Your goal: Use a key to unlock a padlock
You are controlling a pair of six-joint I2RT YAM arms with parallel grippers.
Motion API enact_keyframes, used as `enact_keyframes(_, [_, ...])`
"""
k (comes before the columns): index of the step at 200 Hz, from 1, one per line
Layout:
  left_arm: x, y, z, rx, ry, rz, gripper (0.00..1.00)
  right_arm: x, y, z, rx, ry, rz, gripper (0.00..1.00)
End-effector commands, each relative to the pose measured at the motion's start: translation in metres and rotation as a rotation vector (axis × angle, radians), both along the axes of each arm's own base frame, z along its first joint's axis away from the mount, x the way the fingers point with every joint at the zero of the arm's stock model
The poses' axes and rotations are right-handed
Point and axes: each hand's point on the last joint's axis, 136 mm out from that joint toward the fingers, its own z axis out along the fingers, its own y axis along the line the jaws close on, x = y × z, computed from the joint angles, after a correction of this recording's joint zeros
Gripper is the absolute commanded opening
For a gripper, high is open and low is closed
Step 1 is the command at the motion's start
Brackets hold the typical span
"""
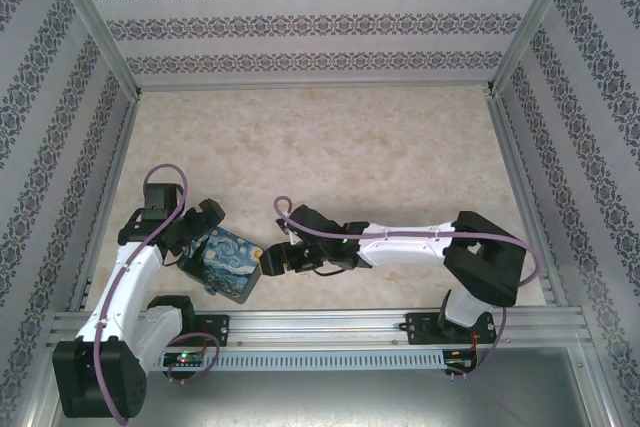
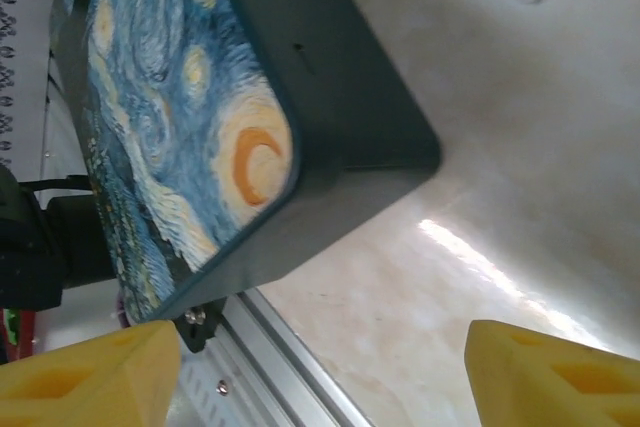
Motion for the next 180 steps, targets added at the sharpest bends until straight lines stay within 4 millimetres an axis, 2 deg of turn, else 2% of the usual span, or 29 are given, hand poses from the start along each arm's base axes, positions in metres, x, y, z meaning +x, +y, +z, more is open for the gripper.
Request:
enact_keyframes(1, [0.002, -0.001, 0.003, -0.005, -0.027, -0.003, 1.0, -0.004, 0.021, 0.011, 0.058, 0.024, 0.018, 0.72])
enact_keyframes(38, [0.003, -0.002, 0.002, -0.006, -0.029, -0.005, 1.0, -0.003, 0.035, 0.014, 0.092, 0.046, 0.022, 0.57])
enact_keyframes(81, [0.004, -0.003, 0.0, -0.019, -0.032, -0.006, 1.0, 0.0, 0.047, 0.012, 0.095, 0.072, 0.022, 0.55])
enact_keyframes(103, [0.005, -0.006, -0.002, -0.034, -0.034, -0.005, 1.0, 0.007, 0.052, 0.008, 0.096, 0.086, 0.009, 0.48])
enact_keyframes(121, [0.008, -0.007, -0.002, -0.046, -0.036, -0.006, 1.0, 0.017, 0.054, 0.005, 0.105, 0.104, -0.018, 0.41])
enact_keyframes(180, [0.02, -0.015, 0.004, -0.068, -0.062, -0.019, 1.0, 0.073, 0.051, 0.012, 0.145, 0.117, -0.135, 0.36])
